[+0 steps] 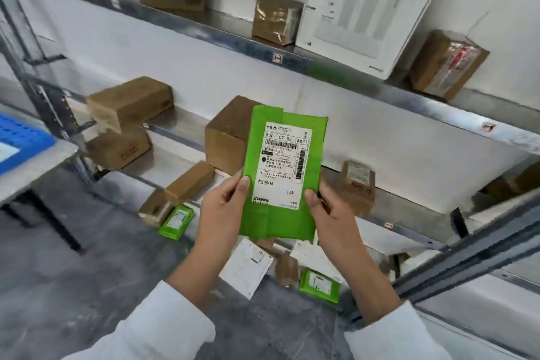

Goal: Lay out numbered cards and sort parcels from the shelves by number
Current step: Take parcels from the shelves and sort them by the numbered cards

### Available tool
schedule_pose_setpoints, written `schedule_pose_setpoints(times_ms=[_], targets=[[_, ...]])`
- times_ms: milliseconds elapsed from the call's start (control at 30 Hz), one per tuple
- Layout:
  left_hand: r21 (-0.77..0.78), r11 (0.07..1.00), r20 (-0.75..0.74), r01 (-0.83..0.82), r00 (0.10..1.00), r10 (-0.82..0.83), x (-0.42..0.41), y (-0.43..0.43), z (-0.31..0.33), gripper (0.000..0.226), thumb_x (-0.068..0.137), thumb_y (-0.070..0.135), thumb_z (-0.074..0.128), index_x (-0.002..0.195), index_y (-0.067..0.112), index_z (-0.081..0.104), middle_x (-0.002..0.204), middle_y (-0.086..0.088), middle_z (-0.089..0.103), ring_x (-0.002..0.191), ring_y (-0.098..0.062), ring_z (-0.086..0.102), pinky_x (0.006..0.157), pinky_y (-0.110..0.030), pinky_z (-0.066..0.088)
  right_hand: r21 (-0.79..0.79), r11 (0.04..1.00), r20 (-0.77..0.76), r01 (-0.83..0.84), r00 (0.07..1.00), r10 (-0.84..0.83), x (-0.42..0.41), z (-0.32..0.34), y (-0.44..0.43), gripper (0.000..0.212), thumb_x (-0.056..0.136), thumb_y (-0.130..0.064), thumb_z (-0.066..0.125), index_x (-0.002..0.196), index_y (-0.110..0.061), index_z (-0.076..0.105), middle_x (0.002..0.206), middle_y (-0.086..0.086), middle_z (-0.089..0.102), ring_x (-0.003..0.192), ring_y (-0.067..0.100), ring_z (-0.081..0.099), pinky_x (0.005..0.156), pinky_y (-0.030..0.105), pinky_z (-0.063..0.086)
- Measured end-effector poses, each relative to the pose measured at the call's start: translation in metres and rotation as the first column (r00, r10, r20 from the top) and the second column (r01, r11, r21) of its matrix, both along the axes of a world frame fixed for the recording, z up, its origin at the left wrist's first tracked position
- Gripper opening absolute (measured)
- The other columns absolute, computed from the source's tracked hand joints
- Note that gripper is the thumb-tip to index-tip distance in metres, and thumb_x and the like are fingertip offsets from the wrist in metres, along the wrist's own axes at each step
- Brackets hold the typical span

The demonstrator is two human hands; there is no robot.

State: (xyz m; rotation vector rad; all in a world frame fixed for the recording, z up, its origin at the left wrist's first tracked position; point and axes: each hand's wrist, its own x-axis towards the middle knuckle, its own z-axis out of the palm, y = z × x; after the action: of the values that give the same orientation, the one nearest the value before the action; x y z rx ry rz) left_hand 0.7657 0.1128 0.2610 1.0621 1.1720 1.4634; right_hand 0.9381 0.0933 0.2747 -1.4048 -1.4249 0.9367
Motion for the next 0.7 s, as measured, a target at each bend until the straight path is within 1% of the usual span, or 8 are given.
schedule_pose_setpoints(times_ms=[67,133,233,333,467,567,633,700], targets=[[-0.002,0.998,-0.002,-0.063,0.998,0.063,-0.038,-0.013,-0.001,0.027,0.097,0.016,0.055,0.121,0.02,0.067,0.107,0.017,0.071,0.103,0.001,0.065,0.088,-0.02,0.052,0.0,0.998,0.036,-0.069,0.997,0.069,-0.037,0.003,-0.003,0.034,0.099,-0.036,0.046,0.132,-0.046,0.05,0.12,-0.026,0.063,0.109,-0.007,0.059,0.089,0.017,0.05],[0.012,0.993,-0.003,-0.12,0.993,0.12,-0.073,-0.027,-0.001,0.027,0.097,0.016,0.054,0.119,0.025,0.067,0.106,0.022,0.069,0.102,0.005,0.064,0.091,-0.018,0.051,0.006,0.991,0.052,-0.136,0.989,0.136,-0.071,0.008,-0.008,0.03,0.098,-0.036,0.047,0.124,-0.051,0.05,0.114,-0.03,0.064,0.105,-0.011,0.059,0.083,0.011,0.049],[0.026,0.984,-0.017,-0.179,0.984,0.179,-0.125,-0.051,-0.004,0.028,0.098,0.015,0.053,0.109,0.038,0.065,0.096,0.032,0.068,0.096,0.012,0.063,0.083,-0.013,0.051,0.009,0.976,0.07,-0.219,0.974,0.218,-0.121,0.008,-0.01,0.033,0.098,-0.035,0.048,0.124,-0.055,0.047,0.113,-0.037,0.062,0.108,-0.011,0.058,0.085,0.012,0.048],[0.019,0.973,-0.026,-0.232,0.972,0.232,-0.171,-0.076,-0.015,0.027,0.098,0.015,0.052,0.116,0.03,0.066,0.101,0.027,0.07,0.101,0.008,0.063,0.079,-0.006,0.046,0.019,0.957,0.069,-0.289,0.956,0.287,-0.168,0.002,-0.014,0.037,0.097,-0.039,0.048,0.13,-0.054,0.045,0.123,-0.031,0.06,0.116,-0.005,0.056,0.095,0.025,0.05],[-0.019,0.931,-0.025,-0.365,0.931,0.364,-0.227,-0.111,-0.029,0.031,0.099,0.017,0.051,0.103,0.044,0.066,0.092,0.027,0.071,0.091,0.007,0.065,0.075,-0.011,0.05,-0.006,0.912,0.069,-0.411,0.909,0.41,-0.235,-0.013,-0.022,0.043,0.096,-0.039,0.047,0.138,-0.043,0.043,0.121,-0.035,0.055,0.109,-0.017,0.054,0.091,0.013,0.049],[-0.027,0.892,0.013,-0.451,0.892,0.451,-0.261,-0.133,-0.033,0.028,0.099,0.012,0.049,0.11,0.032,0.065,0.086,0.032,0.069,0.086,0.015,0.064,0.069,-0.002,0.046,-0.025,0.851,0.08,-0.525,0.847,0.525,-0.28,-0.023,-0.023,0.039,0.096,-0.039,0.047,0.133,-0.048,0.043,0.114,-0.041,0.056,0.11,-0.019,0.052,0.087,0.01,0.046],[-0.042,0.859,0.014,-0.511,0.859,0.512,-0.28,-0.143,-0.034,0.027,0.099,0.01,0.049,0.113,0.029,0.063,0.086,0.032,0.069,0.085,0.016,0.063,0.068,-0.001,0.045,-0.028,0.811,0.088,-0.585,0.806,0.585,-0.306,-0.028,-0.021,0.042,0.095,-0.04,0.046,0.137,-0.041,0.047,0.119,-0.031,0.06,0.11,-0.015,0.054,0.086,0.009,0.046],[-0.061,0.812,0.005,-0.581,0.813,0.582,-0.299,-0.152,-0.036,0.027,0.099,0.012,0.051,0.113,0.032,0.063,0.091,0.029,0.07,0.087,0.014,0.064,0.069,-0.002,0.046,-0.037,0.775,0.113,-0.631,0.768,0.631,-0.331,-0.033,-0.019,0.046,0.094,-0.044,0.044,0.14,-0.036,0.047,0.126,-0.022,0.061,0.115,-0.008,0.055,0.094,0.019,0.047]])
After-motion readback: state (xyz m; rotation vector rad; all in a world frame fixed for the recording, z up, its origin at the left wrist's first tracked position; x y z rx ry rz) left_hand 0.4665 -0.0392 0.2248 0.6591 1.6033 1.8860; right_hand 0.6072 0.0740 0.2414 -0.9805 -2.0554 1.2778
